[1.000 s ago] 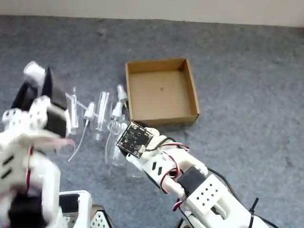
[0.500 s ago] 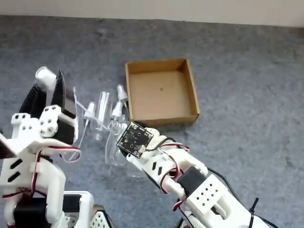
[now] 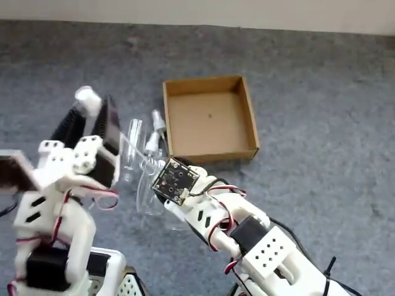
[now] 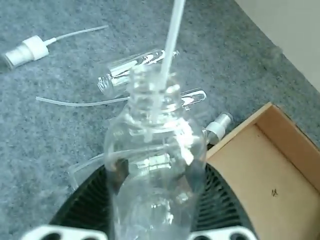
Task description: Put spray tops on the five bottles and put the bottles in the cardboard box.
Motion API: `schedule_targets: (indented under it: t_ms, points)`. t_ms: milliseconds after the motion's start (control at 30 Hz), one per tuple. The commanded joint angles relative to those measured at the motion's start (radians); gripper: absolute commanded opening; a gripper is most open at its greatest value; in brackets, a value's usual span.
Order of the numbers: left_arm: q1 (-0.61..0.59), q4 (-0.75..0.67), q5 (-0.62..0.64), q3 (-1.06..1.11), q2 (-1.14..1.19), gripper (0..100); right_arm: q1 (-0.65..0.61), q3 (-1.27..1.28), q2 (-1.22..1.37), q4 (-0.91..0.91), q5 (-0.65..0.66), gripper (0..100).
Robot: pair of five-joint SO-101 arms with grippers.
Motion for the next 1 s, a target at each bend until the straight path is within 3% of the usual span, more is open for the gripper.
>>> schedule_targets:
  t_ms: [0,167,300,367,467,967]
  points:
    - [0.027,0.018,-0.005,0.111,0.012,0,0.001,-0.004,-0.004,0.021,-0.006,0.3]
    - [0.114,0.020,-0.006,0.174,0.012,0,0.005,-0.015,-0.007,0.154,-0.005,0.3]
    - [0.220,0.020,-0.009,0.208,0.012,0,0.012,-0.018,-0.005,0.142,-0.014,0.3]
    - [0.243,0.020,-0.009,0.216,0.012,0,0.031,-0.018,-0.001,0.050,-0.107,0.3]
    - [0.243,0.020,-0.009,0.214,0.012,0,0.084,-0.018,0.004,-0.068,-0.247,0.3]
    - [0.262,0.023,-0.009,0.266,0.012,0,0.094,-0.171,0.071,-0.088,-0.258,0.3]
